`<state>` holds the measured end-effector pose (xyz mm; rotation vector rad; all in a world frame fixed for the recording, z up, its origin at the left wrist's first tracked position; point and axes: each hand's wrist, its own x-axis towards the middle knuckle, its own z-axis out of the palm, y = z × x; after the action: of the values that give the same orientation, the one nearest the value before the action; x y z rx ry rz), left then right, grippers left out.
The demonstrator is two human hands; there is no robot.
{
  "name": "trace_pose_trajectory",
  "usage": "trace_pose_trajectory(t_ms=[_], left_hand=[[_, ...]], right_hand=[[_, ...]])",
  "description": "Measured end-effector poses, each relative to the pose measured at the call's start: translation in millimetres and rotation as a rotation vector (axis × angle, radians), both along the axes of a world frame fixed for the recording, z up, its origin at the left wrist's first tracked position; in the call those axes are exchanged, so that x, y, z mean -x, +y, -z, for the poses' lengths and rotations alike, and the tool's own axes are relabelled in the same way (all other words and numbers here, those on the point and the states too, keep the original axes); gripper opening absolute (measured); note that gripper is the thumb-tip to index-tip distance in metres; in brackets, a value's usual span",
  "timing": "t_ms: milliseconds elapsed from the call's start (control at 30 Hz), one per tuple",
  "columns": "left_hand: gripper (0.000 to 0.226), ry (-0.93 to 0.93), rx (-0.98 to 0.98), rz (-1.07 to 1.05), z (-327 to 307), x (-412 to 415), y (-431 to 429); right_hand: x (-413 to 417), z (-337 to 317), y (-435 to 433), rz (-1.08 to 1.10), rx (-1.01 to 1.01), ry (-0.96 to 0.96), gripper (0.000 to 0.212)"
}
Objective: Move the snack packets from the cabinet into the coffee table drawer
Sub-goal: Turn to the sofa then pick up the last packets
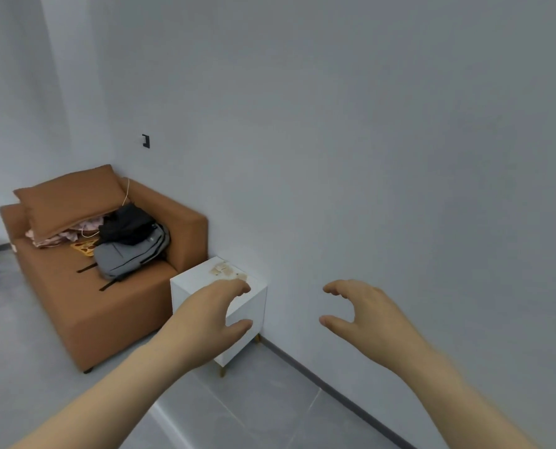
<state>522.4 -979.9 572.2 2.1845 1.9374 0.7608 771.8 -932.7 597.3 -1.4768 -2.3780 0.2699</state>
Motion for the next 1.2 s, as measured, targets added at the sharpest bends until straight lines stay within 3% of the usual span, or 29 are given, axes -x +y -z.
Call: trace_pose_trajectory(t_ms=[567, 967, 1200], left_hand=[[0.052, 0.017, 0.099, -0.189, 41.6, 133.7, 258.7], [0.051, -0.017, 0.209, -0.131, 78.2, 301.1, 442.1], [0.049, -0.028, 0.306, -0.069, 107.4, 352.0, 539.8]], right_hand=[[136.4, 57.0, 300.8, -0.148, 0.133, -0.025, 0.049], [291.4, 113.8, 467.1, 0.000, 0.267, 0.010, 0.047], [331.1, 143.8, 547.2, 0.079, 0.353, -0.005, 0.045]])
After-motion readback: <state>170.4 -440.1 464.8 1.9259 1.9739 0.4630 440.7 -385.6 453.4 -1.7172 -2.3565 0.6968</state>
